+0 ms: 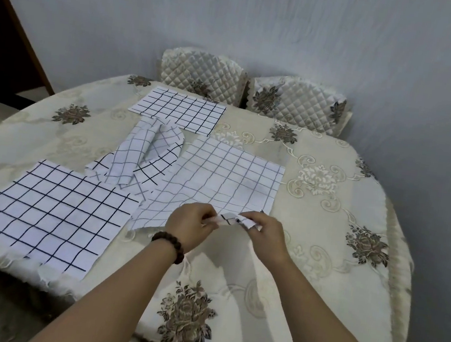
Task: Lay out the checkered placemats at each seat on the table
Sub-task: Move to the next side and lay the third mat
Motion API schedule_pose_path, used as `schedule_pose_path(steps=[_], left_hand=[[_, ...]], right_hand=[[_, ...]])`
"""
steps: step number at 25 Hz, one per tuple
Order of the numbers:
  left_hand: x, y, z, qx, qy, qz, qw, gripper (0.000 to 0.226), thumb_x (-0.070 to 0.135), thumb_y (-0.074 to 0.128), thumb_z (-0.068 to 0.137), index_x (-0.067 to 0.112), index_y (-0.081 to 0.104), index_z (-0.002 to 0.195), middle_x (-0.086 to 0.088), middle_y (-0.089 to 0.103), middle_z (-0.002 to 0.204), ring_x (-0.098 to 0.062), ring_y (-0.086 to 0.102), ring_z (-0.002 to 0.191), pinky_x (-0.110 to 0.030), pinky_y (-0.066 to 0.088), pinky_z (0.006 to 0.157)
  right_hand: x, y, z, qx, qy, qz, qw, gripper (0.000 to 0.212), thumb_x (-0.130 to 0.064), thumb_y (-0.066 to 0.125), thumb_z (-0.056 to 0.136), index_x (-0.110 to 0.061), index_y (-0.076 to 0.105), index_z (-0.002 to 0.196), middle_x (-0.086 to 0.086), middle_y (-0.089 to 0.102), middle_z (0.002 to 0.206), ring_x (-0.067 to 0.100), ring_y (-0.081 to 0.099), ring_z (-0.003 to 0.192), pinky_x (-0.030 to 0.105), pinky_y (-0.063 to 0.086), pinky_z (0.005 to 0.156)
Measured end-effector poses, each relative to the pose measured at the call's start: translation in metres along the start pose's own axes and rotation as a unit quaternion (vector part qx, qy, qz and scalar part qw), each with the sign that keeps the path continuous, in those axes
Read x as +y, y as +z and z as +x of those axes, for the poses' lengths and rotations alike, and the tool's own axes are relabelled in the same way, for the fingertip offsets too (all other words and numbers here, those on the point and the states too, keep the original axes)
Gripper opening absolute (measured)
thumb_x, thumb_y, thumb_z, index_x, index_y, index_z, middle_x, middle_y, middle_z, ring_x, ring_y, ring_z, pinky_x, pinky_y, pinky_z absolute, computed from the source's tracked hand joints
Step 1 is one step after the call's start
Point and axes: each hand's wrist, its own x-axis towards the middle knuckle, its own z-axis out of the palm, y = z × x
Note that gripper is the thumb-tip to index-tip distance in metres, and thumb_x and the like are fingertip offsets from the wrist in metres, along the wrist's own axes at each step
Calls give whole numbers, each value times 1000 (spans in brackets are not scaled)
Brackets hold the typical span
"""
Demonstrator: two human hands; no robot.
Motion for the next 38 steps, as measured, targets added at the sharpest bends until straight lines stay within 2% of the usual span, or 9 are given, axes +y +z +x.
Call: schedule_pose_path(steps=[6,12,17,20,23,26,29,33,38], left_hand=[[-36,-9,-14,-8,-79,108,991,16,27,58,85,18,68,76,5,64,75,-19,59,76,-26,42,60],[-56,-27,-16,24,-99,-10,995,13,24,72,78,17,68,68,4,66,68,-17,60,72,-26,43,64],[-35,-38,-22,52,-103,-199,973,24,21,74,78,1,66,67,6,56,53,-7,42,51,-18,31,48],[-23,-44,-33,55,-88,-252,962,15,16,72,80,9,68,67,15,57,46,1,40,44,-14,32,48],[-23,-45,-44,60,-86,-268,958,18,15,71,81,2,65,70,10,56,52,-3,37,45,-13,29,41],[-24,-45,-59,56,-74,-268,959,20,15,71,82,-1,63,73,-4,55,61,-14,40,54,-12,31,42],[-27,-43,-77,43,-77,-297,951,20,10,69,82,8,60,64,9,50,50,-14,46,55,-13,44,52],[-33,-36,-91,23,-95,-318,943,16,9,69,83,8,64,67,-1,54,58,-17,54,61,-38,55,70],[-27,-30,-89,9,-100,-321,942,10,6,66,84,4,65,74,-15,64,75,-22,61,68,-30,56,60]], right_hand=[[3,-61,-14,50,36,65,996,11,-11,66,85,-18,74,86,-9,71,81,-9,59,70,9,42,68],[25,-107,-36,103,77,93,987,21,-1,58,88,-16,67,77,-20,61,52,-7,50,49,8,36,52],[33,-124,-54,129,89,139,978,21,-4,56,91,-16,68,78,-7,61,70,11,50,78,29,37,73],[26,-132,-68,140,100,162,972,14,-5,55,91,-4,69,90,-14,68,66,4,58,69,27,44,73],[19,-136,-85,117,113,171,972,27,-5,51,93,-23,70,90,-13,74,76,6,68,75,35,53,80],[14,-137,-108,90,121,179,972,27,-6,48,95,-24,69,95,-9,74,83,11,68,80,35,57,76],[10,-138,-133,83,138,212,964,24,-5,48,94,-18,68,95,-8,75,77,9,69,73,29,59,65],[16,-138,-154,97,157,230,956,20,-4,51,92,-14,68,94,-6,75,74,8,70,68,28,59,60],[24,-136,-157,113,176,223,952,16,-5,55,90,-12,69,93,-3,74,74,10,67,64,29,58,58]])
